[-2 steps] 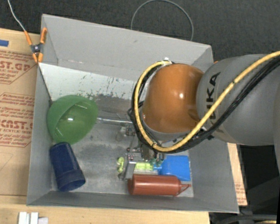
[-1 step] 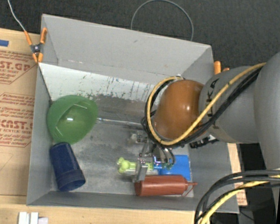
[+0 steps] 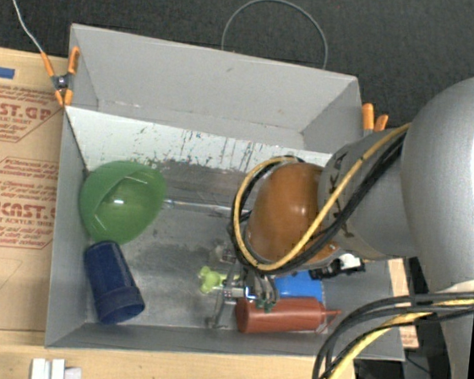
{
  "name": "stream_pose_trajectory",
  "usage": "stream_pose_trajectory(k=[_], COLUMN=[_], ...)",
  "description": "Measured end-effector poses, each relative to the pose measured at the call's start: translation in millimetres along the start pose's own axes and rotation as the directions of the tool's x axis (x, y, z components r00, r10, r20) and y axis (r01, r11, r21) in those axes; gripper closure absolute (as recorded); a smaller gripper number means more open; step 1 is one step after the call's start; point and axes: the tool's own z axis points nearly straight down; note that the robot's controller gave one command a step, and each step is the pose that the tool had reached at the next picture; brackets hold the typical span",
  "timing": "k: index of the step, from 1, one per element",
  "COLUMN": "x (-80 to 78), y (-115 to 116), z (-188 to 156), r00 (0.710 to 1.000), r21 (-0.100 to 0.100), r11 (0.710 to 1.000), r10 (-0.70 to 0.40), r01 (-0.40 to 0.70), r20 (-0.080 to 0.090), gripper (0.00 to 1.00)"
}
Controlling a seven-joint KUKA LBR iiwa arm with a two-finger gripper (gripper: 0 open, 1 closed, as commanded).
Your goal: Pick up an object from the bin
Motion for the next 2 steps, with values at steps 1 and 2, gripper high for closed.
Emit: stream_pose_trajectory(k=[1,2], x=[-8.5,-7.8], y=[-51.1,-59.9], z=[-3.9,-0.5], r00=[0.999,1.000], r21=[0.001,-0.001], r11=[0.999,1.000], r10=[-0.038,-0.028], r01=[0.038,0.028], r20=[0.000,0.001], gripper=[0.00,1.00])
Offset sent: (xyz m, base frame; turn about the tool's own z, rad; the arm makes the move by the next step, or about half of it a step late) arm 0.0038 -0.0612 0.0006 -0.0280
